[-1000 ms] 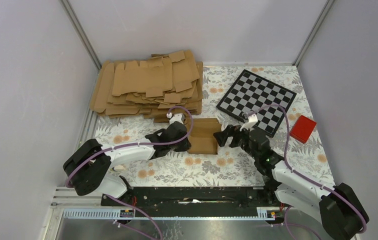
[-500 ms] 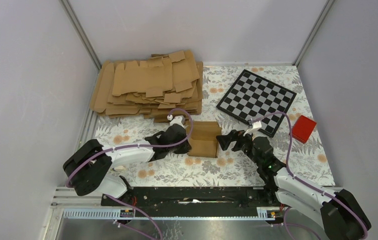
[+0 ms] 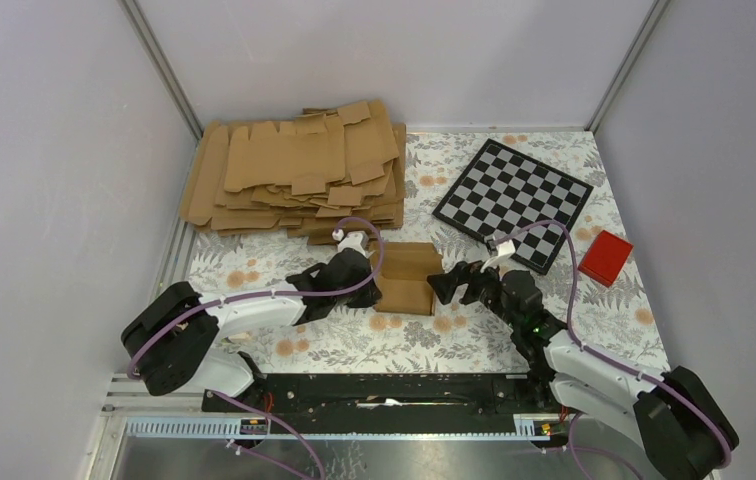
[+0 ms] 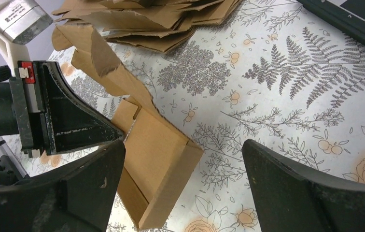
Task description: Fold the paper box
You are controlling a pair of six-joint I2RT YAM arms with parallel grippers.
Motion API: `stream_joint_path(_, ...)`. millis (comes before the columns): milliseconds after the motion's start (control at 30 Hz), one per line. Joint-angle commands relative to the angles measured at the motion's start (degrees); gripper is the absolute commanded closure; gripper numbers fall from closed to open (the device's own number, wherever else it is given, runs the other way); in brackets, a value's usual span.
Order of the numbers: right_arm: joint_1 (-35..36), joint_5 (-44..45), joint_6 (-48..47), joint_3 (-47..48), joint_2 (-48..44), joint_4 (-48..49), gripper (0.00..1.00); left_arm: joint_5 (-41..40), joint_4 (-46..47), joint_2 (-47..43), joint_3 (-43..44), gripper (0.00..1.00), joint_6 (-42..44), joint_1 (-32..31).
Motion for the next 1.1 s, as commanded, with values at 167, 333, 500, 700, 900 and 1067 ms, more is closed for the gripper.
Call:
stream_joint_path(167, -0.21, -3.45, -4.44, 7.63, 2.69, -2.47, 0.14, 0.96, 2.9, -2.28, -0.61, 0.98, 3.5, -0.06)
stream_joint_path(333, -0.26, -2.91, -6.26, 9.83, 0.56, -8.53, 0.4, 1.98, 2.7, -2.44, -0.71, 0.98, 4.4, -0.1)
stream_joint_path(500, -0.22, -3.53, -6.69, 10.68, 0.71, -10.72, 0.59, 2.26, 2.36, -2.7, -0.41, 0.98, 5.12, -0.3)
stream_joint_path(700, -0.18, -5.38, -6.71, 12.37, 3.8, -11.37, 0.67, 2.24, 2.54, -2.19, -0.17, 0.98, 5.16, -0.57)
stream_joint_path(900, 0.03, -1.51, -5.89, 14.52, 5.38, -14.13, 0.79, 2.04, 3.04, -0.93, 0.22, 0.98, 4.58, -1.29)
stream_joint_path(1067, 1.83, 3.88, -7.06, 16.92, 6.44, -18.76, 0.83, 1.92, 3.29, 0.57, 1.23, 0.98, 4.38, -2.04)
